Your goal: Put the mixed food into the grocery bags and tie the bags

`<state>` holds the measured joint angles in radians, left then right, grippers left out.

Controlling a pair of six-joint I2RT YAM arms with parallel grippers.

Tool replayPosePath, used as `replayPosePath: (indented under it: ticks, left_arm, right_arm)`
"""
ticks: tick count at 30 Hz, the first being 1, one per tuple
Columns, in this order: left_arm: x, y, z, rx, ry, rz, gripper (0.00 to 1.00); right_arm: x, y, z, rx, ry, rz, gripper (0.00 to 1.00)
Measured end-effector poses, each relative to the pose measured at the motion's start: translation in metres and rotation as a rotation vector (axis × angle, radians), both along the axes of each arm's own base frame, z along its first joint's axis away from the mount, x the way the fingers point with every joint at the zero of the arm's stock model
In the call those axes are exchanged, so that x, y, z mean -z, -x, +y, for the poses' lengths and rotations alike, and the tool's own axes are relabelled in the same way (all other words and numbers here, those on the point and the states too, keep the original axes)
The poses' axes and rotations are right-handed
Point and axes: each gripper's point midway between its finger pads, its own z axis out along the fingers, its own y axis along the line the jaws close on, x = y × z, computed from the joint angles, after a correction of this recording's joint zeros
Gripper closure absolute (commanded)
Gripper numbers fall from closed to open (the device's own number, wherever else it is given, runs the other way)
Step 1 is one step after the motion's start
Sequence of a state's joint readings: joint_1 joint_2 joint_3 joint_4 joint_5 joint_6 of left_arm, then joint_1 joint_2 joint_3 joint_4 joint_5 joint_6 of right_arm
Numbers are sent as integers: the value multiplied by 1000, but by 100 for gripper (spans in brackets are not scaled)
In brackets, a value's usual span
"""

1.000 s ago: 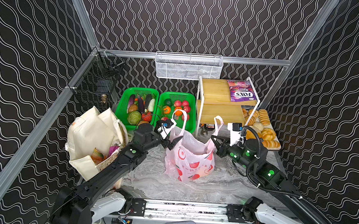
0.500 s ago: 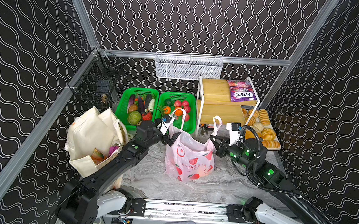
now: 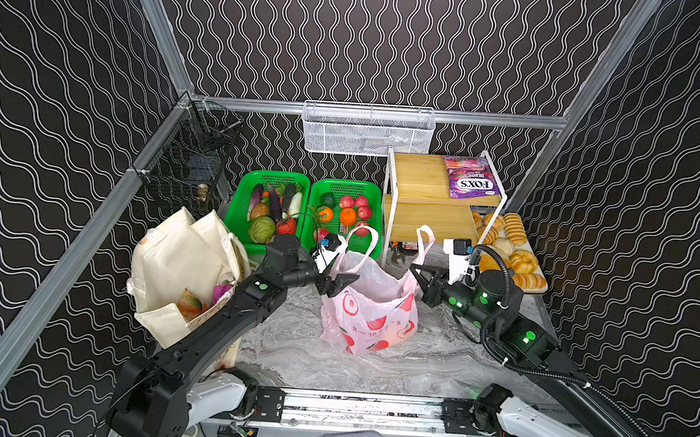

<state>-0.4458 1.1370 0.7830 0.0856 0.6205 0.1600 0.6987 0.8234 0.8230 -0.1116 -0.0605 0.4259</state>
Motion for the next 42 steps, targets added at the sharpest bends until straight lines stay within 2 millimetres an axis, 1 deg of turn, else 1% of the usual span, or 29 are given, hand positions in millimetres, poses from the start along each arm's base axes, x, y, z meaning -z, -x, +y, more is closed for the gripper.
replayPosePath:
  ticks: [2, 5, 7, 11, 14, 15, 19, 21, 22, 24, 26, 34, 38, 40, 42]
  left_arm:
    - [-1, 7, 0, 18, 5, 4, 17]
    - [-2, 13, 2, 27, 7, 8, 23]
    - [1, 15, 2, 30, 0, 18, 28]
    - [4, 16, 3, 34, -17, 29, 33]
    - [6, 16, 3, 36, -24, 27, 42]
    - [5, 16, 3, 37, -23, 23, 48]
    - [3, 16, 3, 37, -19, 14, 64]
    - [1, 15, 1, 44, -13, 15, 73]
    - [-2, 15, 1, 47, -7, 15, 79]
    - [-7, 15, -2, 53, 14, 20, 94]
    - [-10, 16, -3, 62, 27, 16, 100]
    - [-24, 28, -6, 104, 71, 8, 100]
    - [-29, 41, -16, 162, 59, 22, 100]
    - [-29, 46, -20, 180, 51, 35, 100]
    - [-25, 50, -21, 188, 40, 55, 100]
  right_arm:
    - [0, 0, 0, 1, 0, 0, 100]
    - [1, -1, 0, 3, 3, 3, 100]
    - [3, -2, 1, 4, 5, 7, 100]
    - [5, -3, 2, 4, 8, 13, 100]
    - [6, -3, 2, 4, 8, 17, 99]
    - [6, -3, 2, 2, 7, 19, 99]
    - [7, -3, 4, -6, 9, 24, 99]
    - [11, -3, 8, -22, 15, 37, 99]
    - [13, -3, 10, -30, 17, 42, 99]
    - [16, -4, 16, -50, 25, 59, 98]
    - [18, -6, 20, -64, 30, 71, 98]
    - [32, -9, 37, -124, 64, 150, 97]
    - [40, -10, 41, -135, 72, 190, 97]
    - [42, -9, 42, -143, 74, 200, 97]
    - [44, -9, 43, -147, 72, 211, 97]
